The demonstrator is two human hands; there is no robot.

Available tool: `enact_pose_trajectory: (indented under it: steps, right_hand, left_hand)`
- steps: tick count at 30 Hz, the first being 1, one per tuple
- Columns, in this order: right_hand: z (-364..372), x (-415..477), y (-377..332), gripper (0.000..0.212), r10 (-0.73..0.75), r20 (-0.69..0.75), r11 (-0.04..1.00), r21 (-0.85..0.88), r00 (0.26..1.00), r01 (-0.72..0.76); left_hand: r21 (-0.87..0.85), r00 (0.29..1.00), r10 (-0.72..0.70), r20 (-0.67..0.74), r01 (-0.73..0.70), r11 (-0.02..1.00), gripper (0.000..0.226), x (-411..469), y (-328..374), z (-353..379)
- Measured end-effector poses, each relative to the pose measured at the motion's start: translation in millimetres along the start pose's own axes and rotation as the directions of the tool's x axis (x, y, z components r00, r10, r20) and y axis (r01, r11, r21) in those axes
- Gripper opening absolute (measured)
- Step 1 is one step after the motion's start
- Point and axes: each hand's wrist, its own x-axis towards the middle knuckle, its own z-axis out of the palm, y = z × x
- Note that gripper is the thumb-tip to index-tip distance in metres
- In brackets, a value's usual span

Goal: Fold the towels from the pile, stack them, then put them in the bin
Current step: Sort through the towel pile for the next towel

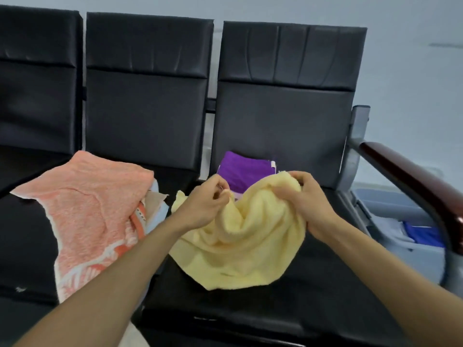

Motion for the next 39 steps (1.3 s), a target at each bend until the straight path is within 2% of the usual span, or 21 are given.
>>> enact_pose_trajectory:
  steps: [2, 3, 5, 7, 8, 9, 10, 11, 12, 14, 16, 18, 20, 22, 24, 26, 28, 30, 33, 36, 39]
  right_hand:
    - [-22, -5, 28, 0.039, -0.02, -0.005, 0.968, -0.25, 1.0, 0.018]
    - [-31, -5, 42, 0.031, -0.049, 0.021, 0.914, -0.403, 0.999, 0.054]
    - [-47, -5, 63, 0.01, -0.018, 0.137, 0.713, -0.692, 0.99, 0.109]
    - [-53, -4, 75, 0.026, 0.091, 0.248, 0.47, -0.864, 0.964, 0.178]
    - [-55, -4, 76, 0.036, 0.123, 0.264, 0.385, -0.901, 0.957, 0.199]
    - [-55, -4, 77, 0.042, 0.134, 0.266, 0.363, -0.909, 0.955, 0.203]
    - [-56, -4, 76, 0.045, 0.139, 0.256, 0.385, -0.904, 0.957, 0.186]
    - [-56, -4, 74, 0.046, 0.143, 0.218, 0.464, -0.876, 0.965, 0.129]
    - [-57, -5, 72, 0.043, 0.163, 0.154, 0.587, -0.809, 0.975, 0.03]
    - [-60, -7, 69, 0.035, 0.24, 0.035, 0.823, -0.537, 0.97, -0.184]
    - [-62, -7, 65, 0.026, 0.344, -0.031, 0.909, -0.239, 0.938, -0.341]
    - [-63, -9, 63, 0.03, 0.448, -0.063, 0.893, -0.018, 0.892, -0.45]
    - [-63, -13, 61, 0.031, 0.534, -0.049, 0.843, 0.109, 0.844, -0.527]
    - [-62, -14, 62, 0.031, 0.561, -0.016, 0.823, 0.116, 0.828, -0.556]
    - [-61, -15, 65, 0.032, 0.564, 0.0, 0.822, 0.095, 0.826, -0.561]
    - [-60, -14, 66, 0.031, 0.562, 0.004, 0.819, 0.131, 0.827, -0.558]
    - [-59, -14, 63, 0.018, 0.563, 0.029, 0.814, 0.158, 0.826, -0.56]
    - [-58, -14, 61, 0.01, 0.558, 0.046, 0.81, 0.184, 0.828, -0.556]
    - [-59, -11, 63, 0.028, 0.535, 0.056, 0.81, 0.249, 0.843, -0.531]
    - [-57, -12, 62, 0.05, 0.492, 0.096, 0.816, 0.295, 0.865, -0.497]
    - [-57, -13, 62, 0.046, 0.458, 0.127, 0.831, 0.289, 0.88, -0.475]
  left_hand:
    - [0.071, 0.993, 0.022, 0.115, -0.03, 0.997, 0.018, -1, -5, 11]
    - [0.105, 0.987, 0.011, 0.159, -0.028, 0.994, 0.023, -2, -7, 13]
    - [0.193, 0.975, -0.01, 0.222, -0.034, 0.981, 0.033, -3, -9, 16]
    - [0.313, 0.967, -0.048, 0.25, -0.034, 0.949, 0.042, -3, -12, 18]
    - [0.368, 0.962, -0.081, 0.26, -0.021, 0.929, 0.043, -4, -13, 18]
    - [0.419, 0.953, -0.113, 0.28, -0.015, 0.908, 0.044, -5, -13, 18]
    - [0.461, 0.944, -0.144, 0.298, -0.01, 0.887, 0.045, -7, -14, 18]
    - [0.491, 0.934, -0.176, 0.31, 0.001, 0.871, 0.044, -9, -14, 18]
    - [0.505, 0.924, -0.213, 0.318, 0.025, 0.863, 0.042, -10, -13, 17]
    - [0.491, 0.898, -0.278, 0.341, 0.082, 0.867, 0.035, -12, -16, 17]
    - [0.468, 0.877, -0.318, 0.359, 0.125, 0.875, 0.03, -13, -21, 15]
    - [0.501, 0.859, -0.332, 0.391, 0.104, 0.859, 0.037, -15, -25, 14]
    - [0.523, 0.844, -0.324, 0.426, 0.062, 0.85, 0.04, -19, -29, 14]
    - [0.513, 0.855, -0.264, 0.447, -0.003, 0.858, 0.032, -21, -32, 13]
    - [0.458, 0.881, -0.209, 0.424, -0.009, 0.889, 0.021, -21, -35, 9]
    - [0.35, 0.895, -0.215, 0.39, 0.072, 0.934, 0.025, -21, -36, 6]
    - [0.26, 0.881, -0.28, 0.383, 0.188, 0.947, 0.035, -22, -36, 5]
    - [0.215, 0.819, -0.374, 0.435, 0.309, 0.926, 0.046, -24, -34, 5]
    - [0.249, 0.725, -0.46, 0.513, 0.387, 0.888, 0.058, -26, -30, 2]
    - [0.243, 0.729, -0.461, 0.506, 0.393, 0.887, 0.055, -25, -27, -3]
    - [0.118, 0.782, -0.441, 0.44, 0.437, 0.892, 0.052, -22, -26, -4]
